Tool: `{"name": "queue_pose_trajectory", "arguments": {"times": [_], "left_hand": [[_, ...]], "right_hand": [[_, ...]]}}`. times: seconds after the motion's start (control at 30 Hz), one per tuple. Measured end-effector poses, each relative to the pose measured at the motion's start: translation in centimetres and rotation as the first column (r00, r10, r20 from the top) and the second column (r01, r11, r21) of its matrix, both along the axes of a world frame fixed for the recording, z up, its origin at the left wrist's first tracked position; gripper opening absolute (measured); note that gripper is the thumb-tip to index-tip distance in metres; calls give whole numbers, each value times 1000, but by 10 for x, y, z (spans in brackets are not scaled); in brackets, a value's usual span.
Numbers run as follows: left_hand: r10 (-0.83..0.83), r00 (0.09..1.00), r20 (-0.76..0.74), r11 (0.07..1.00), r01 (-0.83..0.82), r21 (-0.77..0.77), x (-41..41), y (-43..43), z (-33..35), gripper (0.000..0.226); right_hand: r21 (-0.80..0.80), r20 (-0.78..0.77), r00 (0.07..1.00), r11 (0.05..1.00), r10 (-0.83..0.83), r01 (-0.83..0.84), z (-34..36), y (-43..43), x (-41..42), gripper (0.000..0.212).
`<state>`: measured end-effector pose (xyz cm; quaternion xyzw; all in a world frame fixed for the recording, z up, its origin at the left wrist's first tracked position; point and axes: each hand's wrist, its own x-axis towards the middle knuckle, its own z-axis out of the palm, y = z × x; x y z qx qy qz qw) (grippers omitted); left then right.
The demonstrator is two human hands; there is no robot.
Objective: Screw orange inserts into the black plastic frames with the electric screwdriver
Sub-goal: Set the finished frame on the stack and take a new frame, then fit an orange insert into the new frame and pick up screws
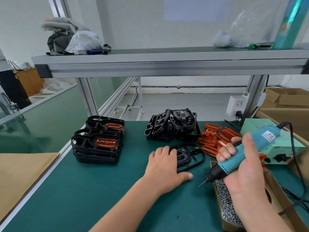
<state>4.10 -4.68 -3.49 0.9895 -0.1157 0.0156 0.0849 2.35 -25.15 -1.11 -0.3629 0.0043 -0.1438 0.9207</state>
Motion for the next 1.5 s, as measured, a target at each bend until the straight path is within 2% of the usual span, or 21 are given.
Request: {"name": "queue_pose_trajectory", "arguments": {"times": [0.27, 0.4, 0.53, 0.67, 0.77, 0.83, 0.9, 0.93, 0.97, 1.07, 1.13, 1.2, 1.27, 1.37, 1.5], "left_hand": [[-52, 995, 85, 997, 46, 69, -14, 10, 14, 48], [-65, 987, 144, 997, 70, -28, -33, 23, 26, 37], [-20, 983, 182, 982, 54, -183, -44, 32, 37, 44], [66, 988, 139, 900, 1, -437, -47, 44, 37, 48], [109, 982, 155, 838, -7, -545, -42, 55, 33, 47], [153, 987, 48, 729, -80, -680, -37, 62, 30, 50], [132, 975, -178, 486, -220, -846, -33, 68, 29, 46], [88, 955, -284, 370, -296, -880, -32, 69, 28, 40], [39, 932, -361, 298, -356, -886, -32, 70, 27, 32], [-66, 878, -473, 220, -450, -866, -34, 70, 25, 8], [-106, 842, -529, 247, -493, -834, -35, 69, 24, 35], [-141, 820, -554, 362, -479, -800, -36, 71, 23, 61], [-177, 801, -572, 516, -419, -747, -39, 73, 24, 82], [-234, 759, -607, 678, -321, -661, -42, 75, 25, 87], [-216, 743, -633, 759, -279, -588, -44, 79, 27, 86]], "right_hand": [[23, -11, 1000, 1000, -15, 15, 1, -1, 1, 32], [25, -8, 1000, 999, -22, 22, 0, -1, 1, 32], [26, -5, 1000, 999, -24, 24, 0, -2, 2, 32], [15, -10, 1000, 1000, -23, 24, -1, -1, 3, 32], [13, -10, 1000, 1000, -24, 24, -1, 0, 2, 32], [13, -11, 1000, 1000, -28, 28, 0, 1, 2, 32], [15, -9, 1000, 1000, -23, 24, -1, 1, 2, 32], [15, -8, 1000, 1000, -23, 23, -1, 1, 2, 32], [15, -7, 1000, 1000, -21, 21, -1, 1, 2, 32], [15, -5, 1000, 1000, -9, 9, -2, 0, 2, 32], [10, -3, 1000, 1000, -6, 6, -2, 0, 1, 32], [6, -5, 1000, 1000, -3, 3, -2, 1, 1, 32], [5, -4, 1000, 1000, -2, 2, -1, 2, 0, 32], [1, -7, 1000, 1000, -3, 3, -1, 2, -1, 32], [10, -5, 1000, 1000, 10, -10, -1, 2, -1, 32]]}}
